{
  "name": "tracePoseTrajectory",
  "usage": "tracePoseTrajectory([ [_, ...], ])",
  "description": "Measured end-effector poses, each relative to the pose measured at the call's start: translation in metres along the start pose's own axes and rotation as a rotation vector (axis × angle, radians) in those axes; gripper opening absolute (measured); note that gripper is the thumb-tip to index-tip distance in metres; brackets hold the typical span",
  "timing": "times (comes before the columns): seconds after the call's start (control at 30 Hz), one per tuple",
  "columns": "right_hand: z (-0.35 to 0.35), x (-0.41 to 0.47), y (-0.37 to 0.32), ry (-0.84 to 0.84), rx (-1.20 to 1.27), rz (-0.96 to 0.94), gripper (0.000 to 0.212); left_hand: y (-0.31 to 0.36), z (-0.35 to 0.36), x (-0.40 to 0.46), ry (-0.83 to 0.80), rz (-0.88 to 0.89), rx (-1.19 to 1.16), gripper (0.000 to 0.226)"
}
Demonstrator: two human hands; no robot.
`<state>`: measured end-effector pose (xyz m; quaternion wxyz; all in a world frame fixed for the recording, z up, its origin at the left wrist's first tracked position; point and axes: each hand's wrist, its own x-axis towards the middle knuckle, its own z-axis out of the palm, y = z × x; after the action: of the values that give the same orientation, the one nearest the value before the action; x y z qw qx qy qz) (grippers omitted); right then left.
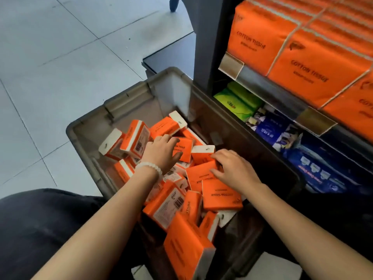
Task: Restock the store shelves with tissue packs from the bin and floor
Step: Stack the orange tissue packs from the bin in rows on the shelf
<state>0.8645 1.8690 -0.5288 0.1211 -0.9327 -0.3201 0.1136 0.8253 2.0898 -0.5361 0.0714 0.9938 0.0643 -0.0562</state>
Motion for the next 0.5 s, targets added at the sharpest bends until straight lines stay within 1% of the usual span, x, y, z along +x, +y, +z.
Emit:
tracePoseTrajectory([
  [0.1,0.030,0.020,0.008,-0.111,0.069,0.052,0.048,-0.010,0.027,0.022,-0.072,-0.045,-0.036,0.048],
  [0.2,0.057,0.034,0.016,-0.189,0.158,0.174,0.052,-0.018,0.054,0.048,-0.120,-0.043,-0.011,0.051],
  [0.37,0.083,0.041,0.031,-0.244,0.345,0.441,0.065,-0.028,0.091,0.071,-0.230,0.022,-0.023,0.055],
  [0.5,0.092,0.047,0.039,-0.278,0.427,0.567,0.064,-0.027,0.103,0.079,-0.217,0.034,-0.016,0.061],
])
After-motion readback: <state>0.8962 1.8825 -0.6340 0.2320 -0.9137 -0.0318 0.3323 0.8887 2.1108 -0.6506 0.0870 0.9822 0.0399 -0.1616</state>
